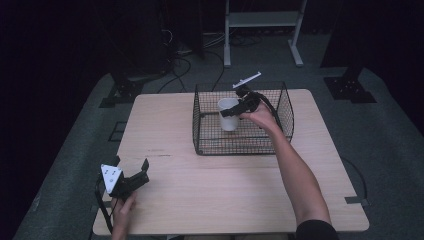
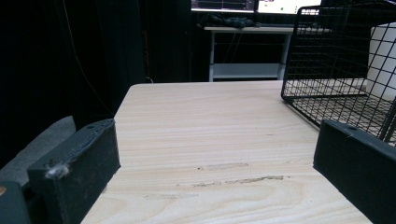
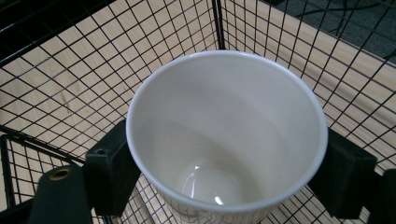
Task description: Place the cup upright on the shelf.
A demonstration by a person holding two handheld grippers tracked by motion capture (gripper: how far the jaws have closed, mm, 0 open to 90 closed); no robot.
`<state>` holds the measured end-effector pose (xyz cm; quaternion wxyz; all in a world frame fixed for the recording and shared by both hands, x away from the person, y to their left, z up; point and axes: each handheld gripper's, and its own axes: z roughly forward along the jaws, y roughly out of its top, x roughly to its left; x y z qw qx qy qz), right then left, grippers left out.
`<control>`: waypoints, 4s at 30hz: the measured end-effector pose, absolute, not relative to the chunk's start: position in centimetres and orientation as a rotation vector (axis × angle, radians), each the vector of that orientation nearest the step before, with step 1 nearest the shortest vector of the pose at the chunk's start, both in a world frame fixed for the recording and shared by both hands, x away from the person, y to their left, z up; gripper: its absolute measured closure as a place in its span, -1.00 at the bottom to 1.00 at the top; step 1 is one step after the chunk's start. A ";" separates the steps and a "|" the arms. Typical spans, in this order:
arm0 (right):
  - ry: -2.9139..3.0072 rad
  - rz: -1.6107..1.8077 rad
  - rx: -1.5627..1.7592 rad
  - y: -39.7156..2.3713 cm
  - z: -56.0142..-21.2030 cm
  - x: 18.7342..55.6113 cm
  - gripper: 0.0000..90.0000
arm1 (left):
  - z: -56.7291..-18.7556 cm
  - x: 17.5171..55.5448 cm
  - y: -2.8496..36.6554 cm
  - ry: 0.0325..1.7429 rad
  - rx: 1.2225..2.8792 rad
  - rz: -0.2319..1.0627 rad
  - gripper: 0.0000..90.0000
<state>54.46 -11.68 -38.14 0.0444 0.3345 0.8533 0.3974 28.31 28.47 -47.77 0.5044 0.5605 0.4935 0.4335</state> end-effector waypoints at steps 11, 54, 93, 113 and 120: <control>2.633 1.162 1.006 -11.1 -38.9 54.5 -0.57 | -47.8 28.3 28.5 1.191 1.353 1.044 -1.00; 2.603 1.257 0.978 -12.8 -37.1 52.6 -0.72 | -47.8 28.3 28.4 1.193 1.355 1.051 -1.00; 2.539 1.354 0.928 -18.4 -34.4 47.3 -0.71 | -47.8 28.2 28.3 1.189 1.361 1.055 -1.00; 2.544 1.379 0.880 -19.8 -34.5 44.1 -0.71 | -47.8 28.2 28.3 1.188 1.362 1.055 -1.00; 2.552 1.391 0.869 -20.3 -34.9 43.1 -0.71 | -47.8 28.2 28.3 1.188 1.362 1.055 -1.00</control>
